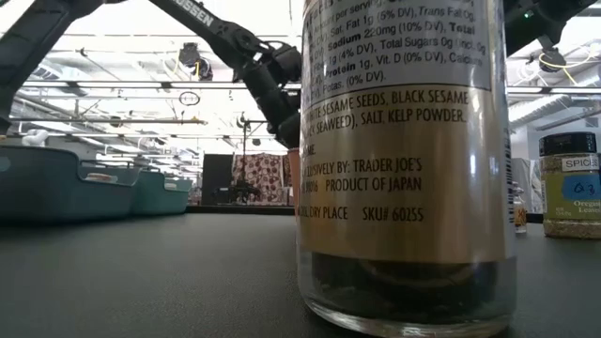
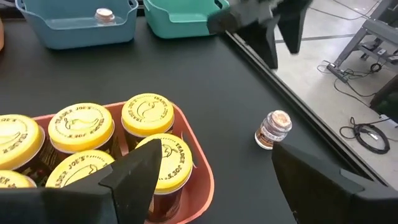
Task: Sort spices by type
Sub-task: Put the brown seasoning bottle in the blue bin
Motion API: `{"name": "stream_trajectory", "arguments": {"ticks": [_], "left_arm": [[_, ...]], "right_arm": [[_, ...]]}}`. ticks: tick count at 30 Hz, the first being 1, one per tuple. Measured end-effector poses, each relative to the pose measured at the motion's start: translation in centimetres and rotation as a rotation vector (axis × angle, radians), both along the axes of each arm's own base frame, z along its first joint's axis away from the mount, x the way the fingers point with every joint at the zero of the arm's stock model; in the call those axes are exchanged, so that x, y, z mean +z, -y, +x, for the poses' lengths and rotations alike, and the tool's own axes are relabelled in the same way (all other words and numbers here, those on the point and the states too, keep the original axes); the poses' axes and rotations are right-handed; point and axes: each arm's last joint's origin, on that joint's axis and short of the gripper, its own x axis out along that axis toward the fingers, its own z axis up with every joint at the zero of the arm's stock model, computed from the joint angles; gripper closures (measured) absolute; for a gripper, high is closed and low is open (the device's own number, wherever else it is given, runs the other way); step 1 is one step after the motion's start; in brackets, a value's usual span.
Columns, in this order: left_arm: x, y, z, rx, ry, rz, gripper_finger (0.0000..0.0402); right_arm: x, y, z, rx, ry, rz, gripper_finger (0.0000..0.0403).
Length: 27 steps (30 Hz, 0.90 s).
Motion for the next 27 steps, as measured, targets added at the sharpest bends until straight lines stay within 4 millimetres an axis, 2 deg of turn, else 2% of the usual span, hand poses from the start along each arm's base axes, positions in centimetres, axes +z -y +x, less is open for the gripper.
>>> {"name": "stream_trajectory", "arguments": {"ticks": [4,13,20,24,27], "left_arm": [[-1.1,-1.0,0.9,-0.074,0.049,-0.103,0.013],[-3.5,-1.5,2.2,-0.093,0.065,-0.222,0.0127],[-5.8,-1.3,3.3,-0.11,0.044,-0.209,0.0127],[-5.8,-1.0,3.8,-0.148,0.052,-0.17,0.0127],[-6.1,-0.7,4.1,-0.11,0.03,-0.121,0.0127]], "right_arm": [[0.2,0.1,0.1,0.004,0.011,-0.018,0.0103],[0.2,0.7,0.1,-0.015,0.001,-0.032,0.0103],[0.2,0.9,0.1,-0.001,0.001,-0.02,0.0103],[0.2,0.9,0.1,0.0,0.001,-0.019,0.0103],[0.2,0.9,0.1,0.0,0.001,-0.019,0.0103]]}}
